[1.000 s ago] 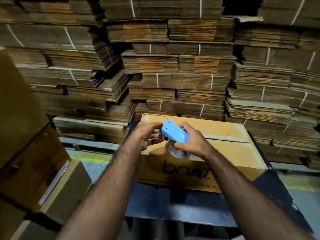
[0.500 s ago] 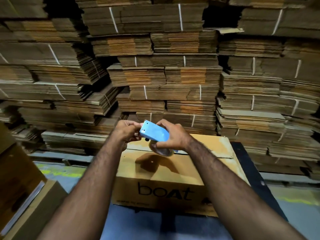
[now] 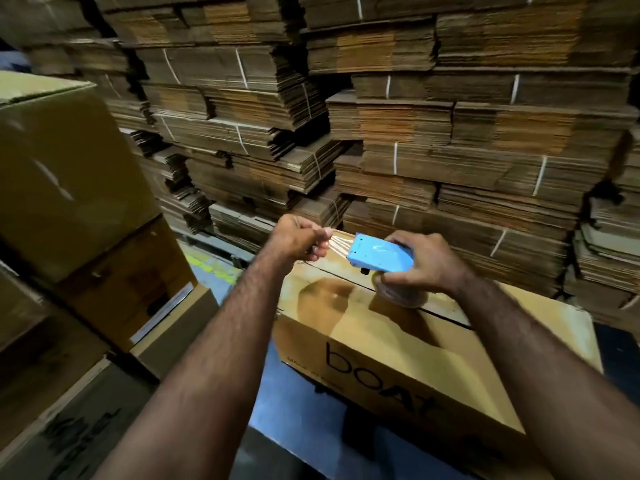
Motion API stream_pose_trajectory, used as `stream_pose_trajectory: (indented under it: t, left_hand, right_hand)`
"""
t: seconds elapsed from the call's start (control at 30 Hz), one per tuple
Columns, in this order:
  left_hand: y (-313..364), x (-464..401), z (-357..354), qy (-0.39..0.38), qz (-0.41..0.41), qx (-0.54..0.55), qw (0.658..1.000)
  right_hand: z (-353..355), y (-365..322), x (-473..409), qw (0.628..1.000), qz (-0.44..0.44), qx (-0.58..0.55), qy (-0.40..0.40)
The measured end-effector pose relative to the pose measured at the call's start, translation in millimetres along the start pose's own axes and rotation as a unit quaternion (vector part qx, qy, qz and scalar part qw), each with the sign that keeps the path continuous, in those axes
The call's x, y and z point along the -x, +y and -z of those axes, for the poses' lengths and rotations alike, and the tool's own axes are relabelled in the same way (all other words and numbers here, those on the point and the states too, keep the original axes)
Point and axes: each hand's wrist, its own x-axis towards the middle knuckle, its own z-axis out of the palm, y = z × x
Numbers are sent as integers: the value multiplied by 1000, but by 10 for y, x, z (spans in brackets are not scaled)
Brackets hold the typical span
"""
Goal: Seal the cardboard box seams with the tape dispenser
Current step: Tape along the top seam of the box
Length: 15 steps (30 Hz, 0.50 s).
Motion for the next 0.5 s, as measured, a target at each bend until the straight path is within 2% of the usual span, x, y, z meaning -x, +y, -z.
stream_pose_trajectory:
  t: [0.1,0.17,0.23,0.27,0.33,0.5]
  left_hand:
    - [-45,-106,84,64,-44,-19,997]
    - [-96,-163,174,147,-118,-67,980]
    - [-133,-176,311,189,-205,-67,958]
    - [-128,-176,379,187,-229,-47,954]
    - [-91,-208,518,160,-230,-9,960]
    - [15,-456,800,51,-199,10,979]
  right_hand:
    - [-14,-174,-117,999,5,45,17]
    - [-72,-312,-140,985,56,122,108]
    - [-163,-429,-134,959,116,151,210]
    - [-191,-483,-147,949,130,152,243]
    - [-215,-549,-217,945,138,144,260]
    - [-211,-622,-377,963,116,86,228]
